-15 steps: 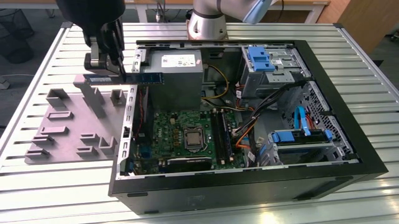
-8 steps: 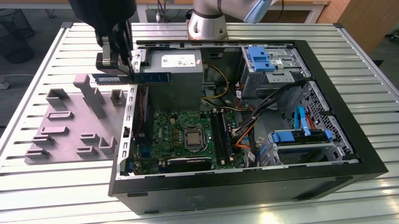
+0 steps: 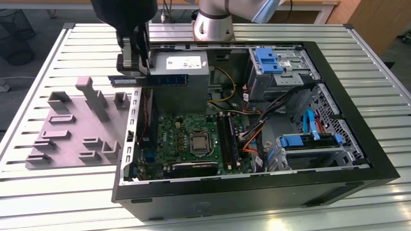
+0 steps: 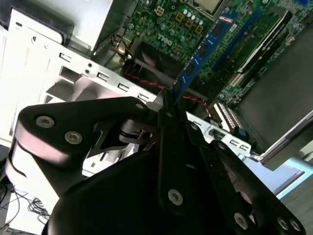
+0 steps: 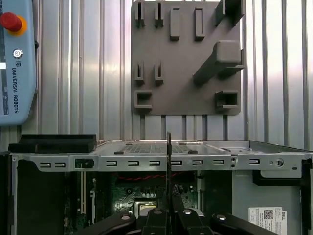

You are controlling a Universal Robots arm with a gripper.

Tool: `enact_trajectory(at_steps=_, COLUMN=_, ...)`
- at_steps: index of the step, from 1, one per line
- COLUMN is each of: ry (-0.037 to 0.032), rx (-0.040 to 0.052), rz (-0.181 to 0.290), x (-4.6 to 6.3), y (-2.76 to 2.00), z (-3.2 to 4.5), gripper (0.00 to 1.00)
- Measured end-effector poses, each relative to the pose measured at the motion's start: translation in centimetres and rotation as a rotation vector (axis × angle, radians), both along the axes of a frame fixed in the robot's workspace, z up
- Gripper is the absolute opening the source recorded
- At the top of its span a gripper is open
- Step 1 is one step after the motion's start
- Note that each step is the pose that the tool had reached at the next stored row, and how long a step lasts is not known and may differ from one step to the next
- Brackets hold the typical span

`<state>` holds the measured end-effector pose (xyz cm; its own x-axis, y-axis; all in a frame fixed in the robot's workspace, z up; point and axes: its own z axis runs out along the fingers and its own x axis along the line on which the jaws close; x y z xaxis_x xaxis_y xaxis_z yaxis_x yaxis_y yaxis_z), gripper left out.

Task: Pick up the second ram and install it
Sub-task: 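Pick up the second ram and move it above second insertion slot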

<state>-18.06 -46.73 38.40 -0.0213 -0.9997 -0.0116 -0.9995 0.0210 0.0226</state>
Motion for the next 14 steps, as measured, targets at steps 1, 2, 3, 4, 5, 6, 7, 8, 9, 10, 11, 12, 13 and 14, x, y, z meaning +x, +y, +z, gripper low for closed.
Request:
enact_trajectory(at_steps=1, ry=0.0, rx=-0.0001, rz=0.0, x=0.2, y=0.0, z=0.0, gripper=0.14)
enact_trajectory(at_steps=2, ry=0.0, rx=0.0, rz=0.0, x=0.5, y=0.0, z=0.0, gripper=0.14)
enact_trajectory(at_steps=3, ry=0.0001, rx=0.0, rz=0.0, x=0.7, y=0.0, z=-0.01, gripper=0.14)
enact_trajectory(at_steps=4, ry=0.0001, rx=0.0, rz=0.0, x=1.0, y=0.0, z=-0.01, gripper=0.14)
enact_trajectory(at_steps=5, ry=0.0, rx=0.0, rz=0.0, x=1.2, y=0.0, z=-0.02, gripper=0.14)
enact_trajectory(at_steps=6, ry=0.0, rx=0.0, rz=0.0, x=1.4, y=0.0, z=-0.02, gripper=0.14)
enact_trajectory(at_steps=7, ry=0.0, rx=0.0, rz=0.0, x=1.6, y=0.0, z=-0.02, gripper=0.14)
enact_trajectory(at_steps=8, ry=0.0, rx=-0.0001, rz=0.0, x=1.9, y=0.0, z=-0.02, gripper=0.14)
enact_trajectory(at_steps=9, ry=0.0, rx=0.0, rz=0.0, x=2.1, y=0.0, z=-0.03, gripper=0.14)
enact_trajectory(at_steps=10, ry=0.0, rx=0.0, rz=0.0, x=2.4, y=0.0, z=-0.03, gripper=0.14)
enact_trajectory(at_steps=11, ry=-0.0001, rx=0.0, rz=0.0, x=2.6, y=0.0, z=-0.03, gripper=0.14)
enact_trajectory(at_steps=12, ry=-0.0001, rx=0.0, rz=0.0, x=2.9, y=0.0, z=-0.04, gripper=0.14)
enact_trajectory(at_steps=13, ry=-0.0001, rx=0.0, rz=0.0, x=3.1, y=0.0, z=-0.04, gripper=0.14)
enact_trajectory(at_steps=14, ry=0.0, rx=0.0, rz=0.0, x=3.4, y=0.0, z=-0.04, gripper=0.14)
